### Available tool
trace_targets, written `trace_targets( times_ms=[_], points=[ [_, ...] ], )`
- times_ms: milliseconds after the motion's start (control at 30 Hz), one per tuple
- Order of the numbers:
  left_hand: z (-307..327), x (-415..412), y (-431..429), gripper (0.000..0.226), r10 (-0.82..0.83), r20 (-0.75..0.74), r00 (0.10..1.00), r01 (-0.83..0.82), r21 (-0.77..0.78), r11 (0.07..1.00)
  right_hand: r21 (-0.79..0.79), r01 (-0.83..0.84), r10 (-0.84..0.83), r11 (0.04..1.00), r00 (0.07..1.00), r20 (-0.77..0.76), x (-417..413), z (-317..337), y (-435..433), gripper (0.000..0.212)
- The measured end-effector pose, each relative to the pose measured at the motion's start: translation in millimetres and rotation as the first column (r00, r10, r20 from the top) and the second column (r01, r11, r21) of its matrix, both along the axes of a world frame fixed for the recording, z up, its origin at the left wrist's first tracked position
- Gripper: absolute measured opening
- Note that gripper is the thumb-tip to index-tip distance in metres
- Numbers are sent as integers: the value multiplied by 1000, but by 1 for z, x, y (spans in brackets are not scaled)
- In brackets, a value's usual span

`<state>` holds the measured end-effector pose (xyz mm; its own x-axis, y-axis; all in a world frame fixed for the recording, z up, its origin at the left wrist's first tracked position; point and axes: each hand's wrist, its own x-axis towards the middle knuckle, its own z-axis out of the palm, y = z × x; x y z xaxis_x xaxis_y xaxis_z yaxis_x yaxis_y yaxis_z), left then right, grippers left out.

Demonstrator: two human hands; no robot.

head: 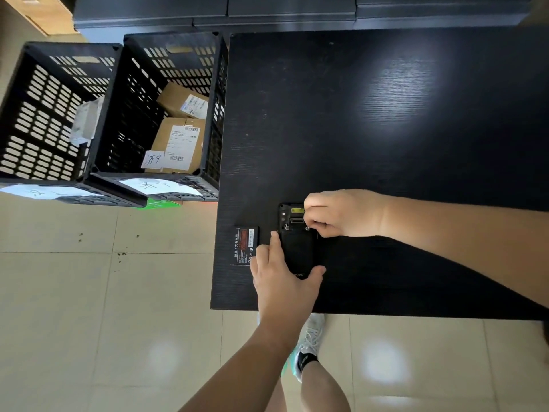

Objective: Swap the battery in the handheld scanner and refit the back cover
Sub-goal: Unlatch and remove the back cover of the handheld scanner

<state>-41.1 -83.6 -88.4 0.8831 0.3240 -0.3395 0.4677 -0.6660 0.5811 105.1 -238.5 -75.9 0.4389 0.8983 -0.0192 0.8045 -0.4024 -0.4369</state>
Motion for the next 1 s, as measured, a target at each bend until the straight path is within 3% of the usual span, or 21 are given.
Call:
trace_targets(
  times_ms=[100,433,633,733,800,867,933,1000],
  points=[
    [1,0,0,107,-2,-1,1000,2,-15,1000,-24,-78,79,997,995,68,6,5,4,5],
    [-2,-1,-1,108,-8,11,1000,8,-1,1000,-123,-251,260,960,963,66,19,6,5,3],
    [0,1,-1,107,-24,-6,1000,24,16,1000,-231,-138,149,963,988,28,9,4,1,15],
    [6,2,-1,108,-28,-32,999,28,17,999,-256,44,-58,966,997,-47,-6,7,3,15],
    [12,2,-1,109,-36,-60,998,36,-5,999,-204,308,-344,929,922,-178,-26,8,4,11],
    [19,3,1,112,-40,-84,996,35,-65,997,-134,580,-589,803,739,-328,-51,5,8,11],
    [25,5,6,112,-40,-95,995,27,-129,991,-146,748,-719,647,534,-446,-77,0,18,20],
    [30,8,13,104,-35,-100,994,19,-156,988,-209,805,-764,555,395,-509,-96,-2,29,31]
  ],
)
